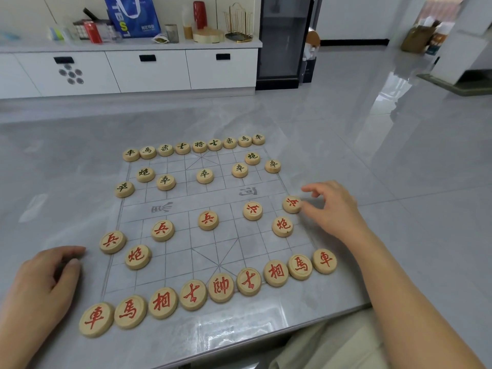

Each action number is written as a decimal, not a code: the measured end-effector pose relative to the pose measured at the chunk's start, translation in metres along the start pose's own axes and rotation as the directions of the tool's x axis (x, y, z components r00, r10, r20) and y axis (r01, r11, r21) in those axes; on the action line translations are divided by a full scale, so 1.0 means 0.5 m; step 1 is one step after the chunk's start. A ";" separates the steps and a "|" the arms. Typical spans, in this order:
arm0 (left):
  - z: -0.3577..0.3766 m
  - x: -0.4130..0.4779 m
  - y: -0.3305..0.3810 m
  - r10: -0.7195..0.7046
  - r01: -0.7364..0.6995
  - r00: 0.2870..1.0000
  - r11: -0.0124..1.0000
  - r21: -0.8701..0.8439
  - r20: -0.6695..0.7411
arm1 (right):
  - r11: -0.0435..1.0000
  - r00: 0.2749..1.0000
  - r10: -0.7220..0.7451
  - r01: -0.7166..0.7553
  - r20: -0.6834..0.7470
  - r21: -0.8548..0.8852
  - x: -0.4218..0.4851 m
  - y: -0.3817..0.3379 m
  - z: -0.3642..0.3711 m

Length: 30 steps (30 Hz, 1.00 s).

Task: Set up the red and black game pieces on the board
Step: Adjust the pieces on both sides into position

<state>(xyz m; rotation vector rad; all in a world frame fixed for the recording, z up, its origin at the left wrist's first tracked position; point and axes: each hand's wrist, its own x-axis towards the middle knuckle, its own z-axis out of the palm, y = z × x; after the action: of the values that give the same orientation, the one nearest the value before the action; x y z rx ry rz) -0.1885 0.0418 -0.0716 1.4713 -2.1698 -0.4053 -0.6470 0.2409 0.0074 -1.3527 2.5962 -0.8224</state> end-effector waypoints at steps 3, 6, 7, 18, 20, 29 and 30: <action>0.001 -0.002 0.005 0.000 0.000 1.000 1.000 0.005 -0.009 | 0.993 0.998 0.033 -0.027 0.054 -0.119 0.008 -0.002 0.026; -0.003 -0.006 0.017 -0.001 0.001 1.000 1.000 0.021 -0.015 | 0.990 0.997 0.045 -0.037 0.057 -0.137 0.013 -0.006 0.034; -0.003 -0.007 0.016 0.001 -0.001 1.000 1.000 0.027 -0.014 | 0.992 0.997 0.037 -0.029 0.064 -0.123 0.014 -0.004 0.034; -0.019 -0.010 0.039 0.000 0.000 1.000 1.000 0.017 -0.016 | 0.997 0.994 0.022 -0.014 0.103 -0.072 0.010 0.001 0.032; -0.020 -0.008 0.032 -0.006 0.006 1.000 1.000 0.025 -0.011 | 0.999 0.993 0.012 -0.008 0.121 -0.040 0.010 0.005 0.031; -0.024 -0.013 0.048 0.002 0.000 1.000 0.999 0.054 -0.025 | 0.999 0.990 -0.010 0.015 0.143 -0.037 0.011 0.006 0.029; -0.024 -0.014 0.047 0.000 0.001 1.000 0.998 0.061 -0.025 | 0.999 0.989 -0.011 0.017 0.150 -0.042 0.011 0.006 0.030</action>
<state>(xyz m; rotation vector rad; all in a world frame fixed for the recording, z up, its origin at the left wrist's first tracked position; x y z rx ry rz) -0.1981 0.0574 -0.0513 1.5016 -2.1799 -0.3219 -0.6477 0.2318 -0.0059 -1.3877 2.5062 -0.6432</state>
